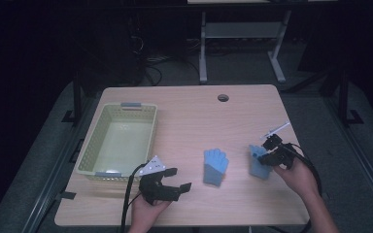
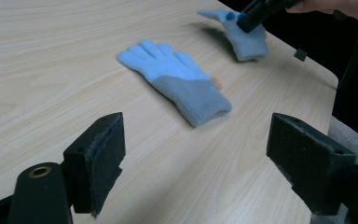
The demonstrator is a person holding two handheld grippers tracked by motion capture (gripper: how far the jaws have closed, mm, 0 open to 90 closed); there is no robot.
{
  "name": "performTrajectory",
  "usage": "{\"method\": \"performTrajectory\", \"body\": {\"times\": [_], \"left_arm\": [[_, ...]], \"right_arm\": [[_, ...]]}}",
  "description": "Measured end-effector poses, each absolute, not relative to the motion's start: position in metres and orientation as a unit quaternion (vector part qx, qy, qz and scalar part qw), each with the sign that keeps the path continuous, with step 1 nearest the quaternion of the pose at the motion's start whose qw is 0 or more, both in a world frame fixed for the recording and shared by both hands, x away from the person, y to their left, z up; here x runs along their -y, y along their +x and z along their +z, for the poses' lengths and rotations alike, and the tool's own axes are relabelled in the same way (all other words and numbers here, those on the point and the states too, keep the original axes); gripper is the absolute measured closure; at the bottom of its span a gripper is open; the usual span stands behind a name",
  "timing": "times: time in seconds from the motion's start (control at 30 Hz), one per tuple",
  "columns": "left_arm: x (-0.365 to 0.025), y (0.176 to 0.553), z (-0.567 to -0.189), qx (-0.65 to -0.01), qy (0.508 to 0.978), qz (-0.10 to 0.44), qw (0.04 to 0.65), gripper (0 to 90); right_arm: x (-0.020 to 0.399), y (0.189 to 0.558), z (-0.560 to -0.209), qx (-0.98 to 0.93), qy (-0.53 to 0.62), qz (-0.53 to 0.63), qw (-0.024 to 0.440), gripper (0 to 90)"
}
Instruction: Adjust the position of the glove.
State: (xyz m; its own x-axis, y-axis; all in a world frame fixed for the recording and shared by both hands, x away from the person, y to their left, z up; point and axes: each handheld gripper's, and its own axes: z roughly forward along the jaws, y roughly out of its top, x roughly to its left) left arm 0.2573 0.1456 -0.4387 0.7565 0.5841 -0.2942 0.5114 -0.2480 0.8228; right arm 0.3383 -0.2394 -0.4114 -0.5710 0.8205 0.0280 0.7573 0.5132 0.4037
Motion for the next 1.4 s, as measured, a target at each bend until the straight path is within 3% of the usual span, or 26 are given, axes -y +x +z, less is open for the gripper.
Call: {"method": "performTrajectory", "body": {"times": [0.87,1.4], "left_arm": [[-0.145,0.257,-0.440,-0.351,0.786,0.032,0.507,19.2],[-0.146,0.256,-0.438,-0.349,0.786,0.036,0.509,19.4]], "right_arm": [[0.192,0.330,-0.372,-0.884,0.401,0.222,0.093,81.2],[0.147,0.331,-0.373,-0.893,0.377,0.235,0.069,81.2]]}}
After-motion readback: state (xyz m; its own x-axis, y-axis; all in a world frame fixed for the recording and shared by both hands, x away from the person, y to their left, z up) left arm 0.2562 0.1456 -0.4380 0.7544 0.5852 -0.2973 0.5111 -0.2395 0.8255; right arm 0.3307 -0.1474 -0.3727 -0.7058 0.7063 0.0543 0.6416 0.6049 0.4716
